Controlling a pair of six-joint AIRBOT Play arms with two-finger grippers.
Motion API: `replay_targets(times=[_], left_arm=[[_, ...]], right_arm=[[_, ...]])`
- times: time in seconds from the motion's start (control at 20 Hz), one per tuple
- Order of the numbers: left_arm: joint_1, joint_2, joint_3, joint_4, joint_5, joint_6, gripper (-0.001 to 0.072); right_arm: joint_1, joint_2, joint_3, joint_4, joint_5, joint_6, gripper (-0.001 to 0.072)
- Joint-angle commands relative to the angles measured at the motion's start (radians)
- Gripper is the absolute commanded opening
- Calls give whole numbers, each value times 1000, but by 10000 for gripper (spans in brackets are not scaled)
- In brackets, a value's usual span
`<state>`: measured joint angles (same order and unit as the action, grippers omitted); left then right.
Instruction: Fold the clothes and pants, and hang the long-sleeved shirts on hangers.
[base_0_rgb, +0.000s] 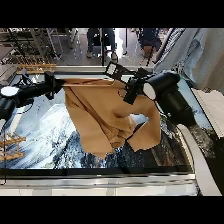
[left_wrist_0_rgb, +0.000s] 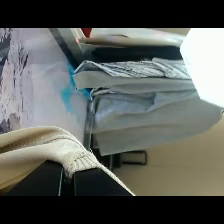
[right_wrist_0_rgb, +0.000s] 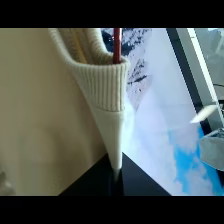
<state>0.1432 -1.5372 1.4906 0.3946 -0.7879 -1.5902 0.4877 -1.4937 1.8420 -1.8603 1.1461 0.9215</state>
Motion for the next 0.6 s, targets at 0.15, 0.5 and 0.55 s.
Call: replay_targets(times=[0.15,0.5,0.55], left_arm=[[-59,24,100,0,-195,164,13],[-239,147,256,0,-338,264,510],[-237,185,256,1,-373,263,510]], right_arm=[[72,-174,0,-69,-140,130,15],[16,-179,65,56,-256,770,15],[-7,-164,93,97,-282,805,15]])
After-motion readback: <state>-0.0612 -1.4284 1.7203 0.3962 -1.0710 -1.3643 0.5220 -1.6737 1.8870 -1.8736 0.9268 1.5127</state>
